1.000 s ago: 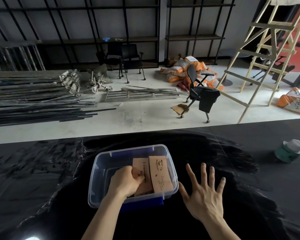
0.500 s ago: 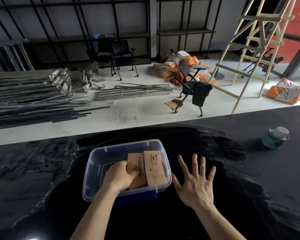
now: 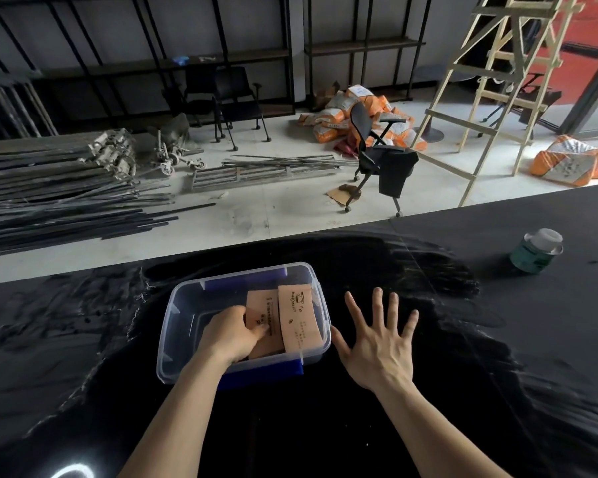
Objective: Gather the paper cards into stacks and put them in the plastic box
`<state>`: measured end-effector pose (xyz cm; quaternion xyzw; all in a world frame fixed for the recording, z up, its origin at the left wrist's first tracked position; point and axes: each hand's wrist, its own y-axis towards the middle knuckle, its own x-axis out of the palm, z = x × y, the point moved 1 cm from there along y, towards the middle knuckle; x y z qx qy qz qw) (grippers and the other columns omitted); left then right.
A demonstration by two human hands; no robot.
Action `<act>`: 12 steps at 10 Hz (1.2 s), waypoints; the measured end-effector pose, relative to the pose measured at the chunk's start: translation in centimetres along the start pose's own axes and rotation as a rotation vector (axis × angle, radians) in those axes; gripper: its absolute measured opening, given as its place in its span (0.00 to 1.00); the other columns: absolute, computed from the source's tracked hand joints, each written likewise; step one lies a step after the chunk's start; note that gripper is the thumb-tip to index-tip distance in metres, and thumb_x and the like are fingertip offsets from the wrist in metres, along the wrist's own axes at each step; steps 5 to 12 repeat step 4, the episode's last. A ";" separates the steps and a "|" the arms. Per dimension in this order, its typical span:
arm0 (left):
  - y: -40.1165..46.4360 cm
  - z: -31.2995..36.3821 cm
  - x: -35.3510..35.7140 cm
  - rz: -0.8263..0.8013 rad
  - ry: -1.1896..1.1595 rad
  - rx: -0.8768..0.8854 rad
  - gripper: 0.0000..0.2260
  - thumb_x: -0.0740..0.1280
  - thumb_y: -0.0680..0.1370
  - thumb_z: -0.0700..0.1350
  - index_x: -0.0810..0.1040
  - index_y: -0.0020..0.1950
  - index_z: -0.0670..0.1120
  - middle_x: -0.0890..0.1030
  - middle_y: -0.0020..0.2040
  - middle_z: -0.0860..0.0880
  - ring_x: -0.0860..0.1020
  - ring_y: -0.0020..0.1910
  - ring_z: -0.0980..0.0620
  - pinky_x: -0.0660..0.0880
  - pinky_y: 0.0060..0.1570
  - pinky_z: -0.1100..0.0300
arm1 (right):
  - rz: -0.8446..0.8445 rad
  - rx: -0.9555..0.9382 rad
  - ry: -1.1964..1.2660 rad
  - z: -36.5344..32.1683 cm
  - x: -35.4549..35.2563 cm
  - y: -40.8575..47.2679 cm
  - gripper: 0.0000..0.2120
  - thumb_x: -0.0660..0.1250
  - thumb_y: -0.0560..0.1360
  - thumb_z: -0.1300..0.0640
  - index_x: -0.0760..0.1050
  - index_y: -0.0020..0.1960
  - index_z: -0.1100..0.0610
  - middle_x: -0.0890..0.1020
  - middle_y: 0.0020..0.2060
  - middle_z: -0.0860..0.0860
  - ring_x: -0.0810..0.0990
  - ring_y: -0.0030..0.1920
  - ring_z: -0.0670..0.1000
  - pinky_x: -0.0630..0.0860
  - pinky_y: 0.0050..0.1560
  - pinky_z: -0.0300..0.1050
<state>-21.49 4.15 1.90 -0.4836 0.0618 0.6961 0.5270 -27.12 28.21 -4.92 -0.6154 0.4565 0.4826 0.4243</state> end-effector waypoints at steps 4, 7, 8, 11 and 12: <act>-3.4 0.4 -3.9 0.360 0.258 0.196 0.30 0.62 0.78 0.66 0.69 0.76 0.53 0.78 0.70 0.51 0.78 0.67 0.49 0.79 0.61 0.49 | -0.104 0.005 0.042 0.0 -1.4 0.7 0.39 0.42 0.77 0.25 0.46 0.84 0.38 0.45 0.86 0.56 0.38 0.84 0.63 0.39 0.80 0.73; -3.4 0.4 -3.9 0.360 0.258 0.196 0.30 0.62 0.78 0.66 0.69 0.76 0.53 0.78 0.70 0.51 0.78 0.67 0.49 0.79 0.61 0.49 | -0.104 0.005 0.042 0.0 -1.4 0.7 0.39 0.42 0.77 0.25 0.46 0.84 0.38 0.45 0.86 0.56 0.38 0.84 0.63 0.39 0.80 0.73; -3.4 0.4 -3.9 0.360 0.258 0.196 0.30 0.62 0.78 0.66 0.69 0.76 0.53 0.78 0.70 0.51 0.78 0.67 0.49 0.79 0.61 0.49 | -0.104 0.005 0.042 0.0 -1.4 0.7 0.39 0.42 0.77 0.25 0.46 0.84 0.38 0.45 0.86 0.56 0.38 0.84 0.63 0.39 0.80 0.73; -3.4 0.4 -3.9 0.360 0.258 0.196 0.30 0.62 0.78 0.66 0.69 0.76 0.53 0.78 0.70 0.51 0.78 0.67 0.49 0.79 0.61 0.49 | -0.104 0.005 0.042 0.0 -1.4 0.7 0.39 0.42 0.77 0.25 0.46 0.84 0.38 0.45 0.86 0.56 0.38 0.84 0.63 0.39 0.80 0.73; -3.4 0.4 -3.9 0.360 0.258 0.196 0.30 0.62 0.78 0.66 0.69 0.76 0.53 0.78 0.70 0.51 0.78 0.67 0.49 0.79 0.61 0.49 | -0.104 0.005 0.042 0.0 -1.4 0.7 0.39 0.42 0.77 0.25 0.46 0.84 0.38 0.45 0.86 0.56 0.38 0.84 0.63 0.39 0.80 0.73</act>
